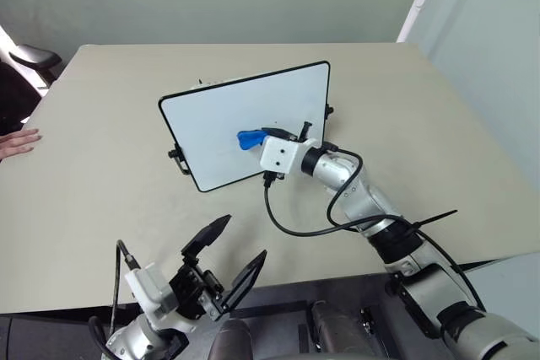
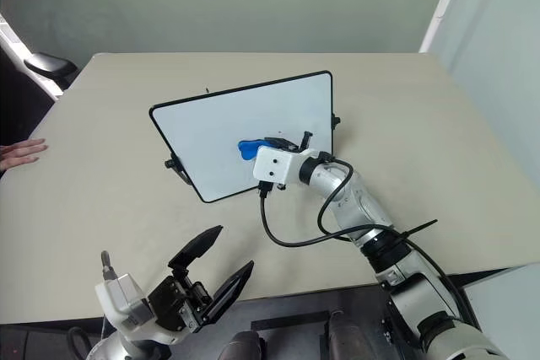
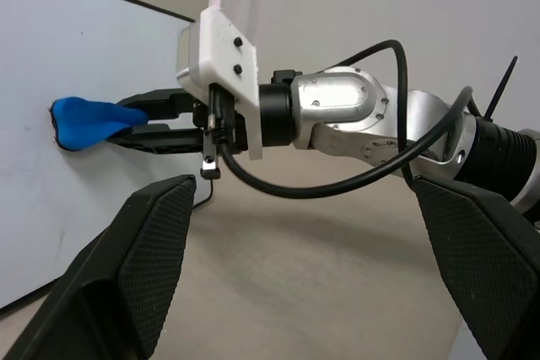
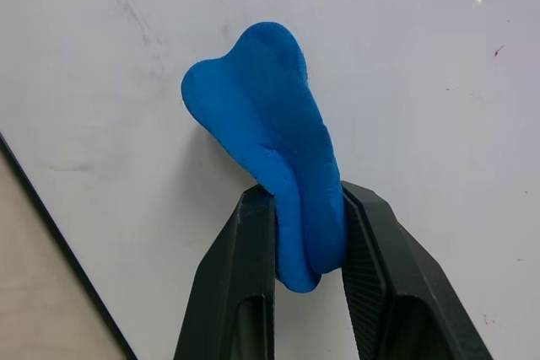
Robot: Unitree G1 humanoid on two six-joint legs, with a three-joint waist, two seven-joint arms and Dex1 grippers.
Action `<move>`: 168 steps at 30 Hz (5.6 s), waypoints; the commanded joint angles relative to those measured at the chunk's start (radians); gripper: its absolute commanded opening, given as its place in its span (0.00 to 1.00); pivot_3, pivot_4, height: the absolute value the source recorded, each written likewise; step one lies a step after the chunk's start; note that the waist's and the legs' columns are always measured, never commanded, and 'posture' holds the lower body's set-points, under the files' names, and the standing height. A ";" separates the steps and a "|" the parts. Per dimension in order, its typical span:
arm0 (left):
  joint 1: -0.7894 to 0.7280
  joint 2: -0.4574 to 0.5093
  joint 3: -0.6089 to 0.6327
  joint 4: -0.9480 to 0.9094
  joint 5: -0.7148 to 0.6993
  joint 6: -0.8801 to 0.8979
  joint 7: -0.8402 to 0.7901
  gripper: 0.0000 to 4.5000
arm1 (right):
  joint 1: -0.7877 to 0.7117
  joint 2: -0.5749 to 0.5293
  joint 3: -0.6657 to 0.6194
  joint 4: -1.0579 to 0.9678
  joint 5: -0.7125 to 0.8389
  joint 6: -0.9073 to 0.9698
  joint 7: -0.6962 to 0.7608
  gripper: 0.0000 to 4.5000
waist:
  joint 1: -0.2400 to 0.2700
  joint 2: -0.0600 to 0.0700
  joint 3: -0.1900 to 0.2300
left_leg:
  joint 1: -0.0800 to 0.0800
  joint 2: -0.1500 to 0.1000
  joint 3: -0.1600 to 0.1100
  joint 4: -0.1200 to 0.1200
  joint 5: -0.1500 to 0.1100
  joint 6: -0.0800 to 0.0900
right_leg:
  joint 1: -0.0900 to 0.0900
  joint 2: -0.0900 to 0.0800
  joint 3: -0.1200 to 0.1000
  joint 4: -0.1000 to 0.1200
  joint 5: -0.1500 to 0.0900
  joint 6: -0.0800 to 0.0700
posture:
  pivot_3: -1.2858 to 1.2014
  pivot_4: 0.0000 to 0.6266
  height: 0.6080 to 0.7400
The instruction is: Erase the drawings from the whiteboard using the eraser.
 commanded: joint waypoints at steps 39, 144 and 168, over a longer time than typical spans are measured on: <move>0.008 0.001 -0.014 -0.035 0.003 -0.019 0.005 1.00 | -0.047 0.010 0.047 0.002 -0.109 0.050 -0.030 0.22 | -0.010 0.000 0.001 | 0.000 -0.002 -0.001 -0.003 0.002 -0.007 | -0.014 0.000 0.000 -0.001 0.014 0.007 | 0.52 0.24 1.00; 0.044 -0.003 -0.073 -0.039 0.024 -0.031 -0.007 1.00 | 0.486 0.114 -0.628 -0.936 0.367 1.283 0.021 0.37 | 0.022 -0.001 0.000 | 0.000 0.001 0.008 0.004 -0.003 0.007 | -0.004 0.005 -0.002 -0.015 0.015 0.003 | 0.52 0.24 1.00; 0.021 0.000 -0.069 -0.004 0.017 -0.024 0.012 1.00 | 0.763 0.074 -0.666 -1.086 0.874 0.862 0.143 0.88 | 0.029 0.000 0.000 | -0.001 0.000 0.008 0.005 -0.005 0.011 | -0.002 0.007 -0.003 -0.015 0.005 -0.015 | 0.52 0.24 1.00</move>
